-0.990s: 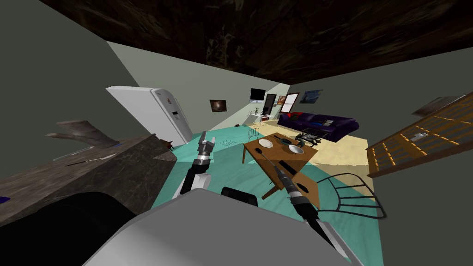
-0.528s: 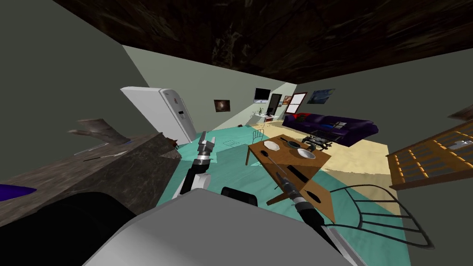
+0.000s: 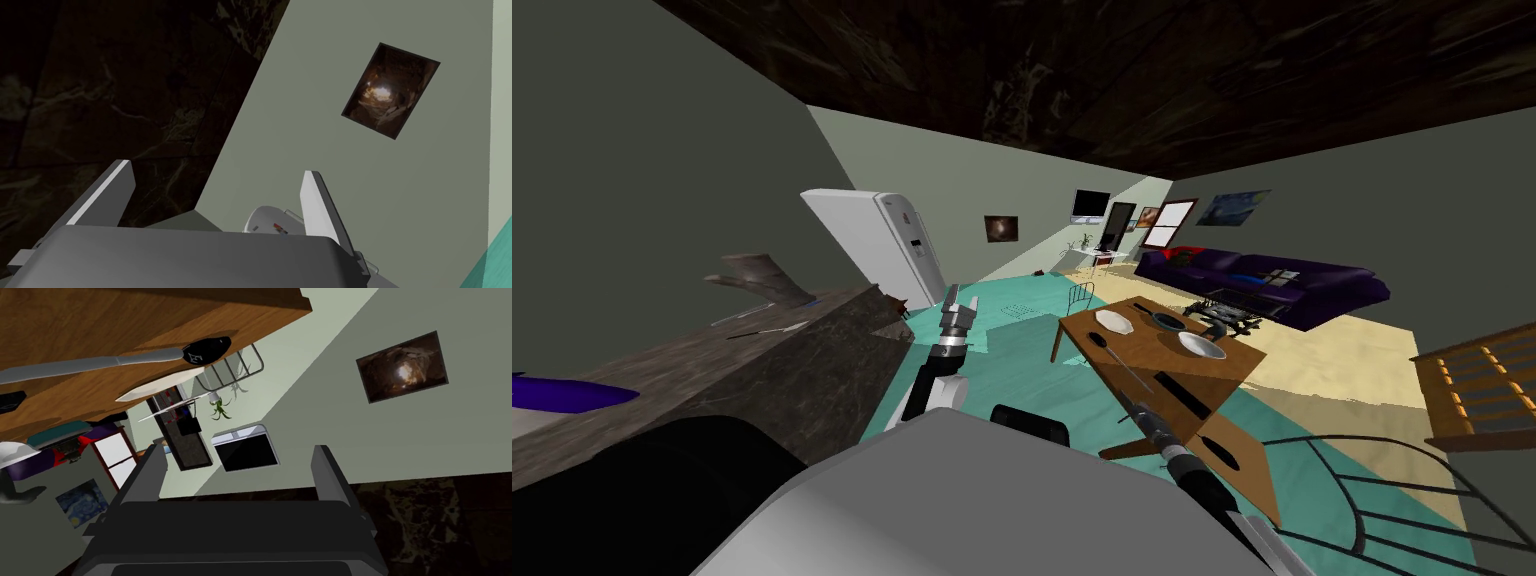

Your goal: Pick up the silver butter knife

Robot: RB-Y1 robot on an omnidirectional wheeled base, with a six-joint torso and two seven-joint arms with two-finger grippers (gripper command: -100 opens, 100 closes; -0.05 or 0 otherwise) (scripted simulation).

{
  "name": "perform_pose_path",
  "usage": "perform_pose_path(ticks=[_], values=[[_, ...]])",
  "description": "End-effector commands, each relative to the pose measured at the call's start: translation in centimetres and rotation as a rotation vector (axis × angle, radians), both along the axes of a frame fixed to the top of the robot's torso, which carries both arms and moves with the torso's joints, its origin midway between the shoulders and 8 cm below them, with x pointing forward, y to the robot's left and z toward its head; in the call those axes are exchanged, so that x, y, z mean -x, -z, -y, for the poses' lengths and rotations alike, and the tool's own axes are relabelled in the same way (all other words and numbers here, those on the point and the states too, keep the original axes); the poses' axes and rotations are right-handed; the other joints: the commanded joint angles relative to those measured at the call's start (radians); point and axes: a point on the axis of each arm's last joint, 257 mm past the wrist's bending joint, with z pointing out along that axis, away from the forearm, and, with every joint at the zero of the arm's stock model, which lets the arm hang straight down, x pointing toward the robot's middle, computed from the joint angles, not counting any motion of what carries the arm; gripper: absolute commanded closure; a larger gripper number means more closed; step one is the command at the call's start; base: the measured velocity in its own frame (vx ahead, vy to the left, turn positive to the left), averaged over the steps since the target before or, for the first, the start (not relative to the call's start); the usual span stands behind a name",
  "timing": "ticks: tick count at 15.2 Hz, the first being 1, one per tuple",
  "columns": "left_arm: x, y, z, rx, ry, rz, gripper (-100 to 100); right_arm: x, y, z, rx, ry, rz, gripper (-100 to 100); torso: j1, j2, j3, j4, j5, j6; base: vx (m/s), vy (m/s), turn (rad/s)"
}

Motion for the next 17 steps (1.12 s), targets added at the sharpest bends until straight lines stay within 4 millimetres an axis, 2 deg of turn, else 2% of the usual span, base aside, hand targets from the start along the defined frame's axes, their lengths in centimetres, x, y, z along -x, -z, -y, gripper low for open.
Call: perform_pose_path(ticks=[1, 3, 4, 7, 8, 10, 13, 15, 16, 17], values=[[0.0, 0.0, 0.0, 0.0, 0.0, 0.0, 0, 1.4, 1.7, 1.7, 0.07, -0.011, -0.055, -100, 0.0, 0.0, 0.0, 0.0, 0.0, 0.0, 0.064, 0.085, 0.13], [0.0, 0.0, 0.0, 0.0, 0.0, 0.0, 0, 2.0, 2.5, 2.3, 0.073, 0.0, -0.075, -100, 0.002, -0.001, -0.001, 0.0, 0.0, 0.0, 0.065, 0.085, 0.109], [0.0, 0.0, 0.0, 0.0, 0.0, 0.0, 0, 2.8, 3.3, 3.5, 0.13, -0.019, -0.109, -100, 0.001, -0.001, 0.0, 0.0, 0.0, 0.0, 0.062, 0.063, 0.127], [0.0, 0.0, 0.0, 0.0, 0.0, 0.0, 0, 3.7, 4.2, 4.2, 0.134, -0.004, -0.134, -100, 0.0, -0.001, 0.0, 0.0, 0.0, 0.0, 0.056, 0.045, 0.062], [0.0, 0.0, 0.0, 0.0, 0.0, 0.0, 0, 4.5, 4.9, 5.4, 0.19, -0.024, -0.168, -100, -0.001, 0.001, 0.0, 0.0, 0.0, 0.0, 0.051, 0.042, 0.128], [0.0, 0.0, 0.0, 0.0, 0.0, 0.0, 0, 5.4, 5.7, 6.2, 0.194, -0.01, -0.193, -100, -0.001, 0.0, 0.0, 0.0, 0.0, 0.0, 0.056, 0.046, 0.106], [0.0, 0.0, 0.0, 0.0, 0.0, 0.0, 0, 8.2, 7.6, 9.3, 0.304, -0.037, -0.285, -100, -0.001, -0.001, 0.0, 0.0, 0.0, 0.0, 0.081, 0.054, 0.16], [0.0, 0.0, 0.0, 0.0, 0.0, 0.0, 0, 9.1, 8.1, 9.9, 0.308, -0.025, -0.307, -100, 0.0, -0.003, -0.002, -0.001, 0.0, -0.001, 0.099, 0.05, 0.103], [0.0, 0.0, 0.0, 0.0, 0.0, 0.0, 0, 10.5, 8.9, 11.4, 0.36, -0.038, -0.352, -100, -0.001, -0.003, -0.001, -0.001, 0.0, 0.0, 0.066, 0.041, 0.128], [0.0, 0.0, 0.0, 0.0, 0.0, 0.0, 0, 10.9, 9.1, 11.8, 0.362, -0.033, -0.362, -100, -0.001, -0.002, -0.001, 0.0, 0.0, 0.0, 0.069, 0.034, 0.139]])
